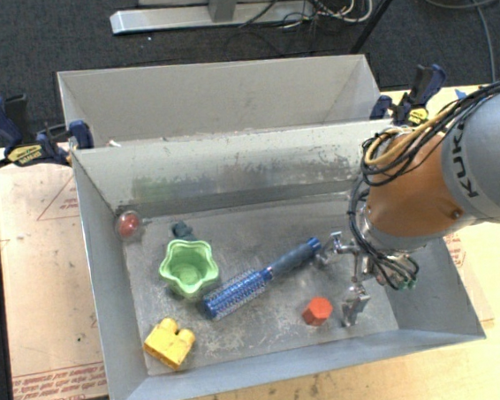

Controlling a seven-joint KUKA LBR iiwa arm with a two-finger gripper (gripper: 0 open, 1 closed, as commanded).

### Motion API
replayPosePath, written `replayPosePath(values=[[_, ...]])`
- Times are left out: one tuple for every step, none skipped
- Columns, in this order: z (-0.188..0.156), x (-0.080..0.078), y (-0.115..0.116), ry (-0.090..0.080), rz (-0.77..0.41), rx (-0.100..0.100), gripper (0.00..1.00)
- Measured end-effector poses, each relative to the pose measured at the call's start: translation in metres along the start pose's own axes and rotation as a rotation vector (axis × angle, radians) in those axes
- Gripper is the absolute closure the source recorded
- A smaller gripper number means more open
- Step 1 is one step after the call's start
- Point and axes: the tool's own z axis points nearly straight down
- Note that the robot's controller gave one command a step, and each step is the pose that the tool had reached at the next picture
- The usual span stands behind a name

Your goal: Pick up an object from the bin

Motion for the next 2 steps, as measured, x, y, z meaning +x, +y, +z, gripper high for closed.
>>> replayPosePath(values=[[-0.004,0.006,0.04,-0.006,-0.046,0.006,0.0],[-0.003,0.003,0.073,-0.003,-0.06,0.006,0.0]])
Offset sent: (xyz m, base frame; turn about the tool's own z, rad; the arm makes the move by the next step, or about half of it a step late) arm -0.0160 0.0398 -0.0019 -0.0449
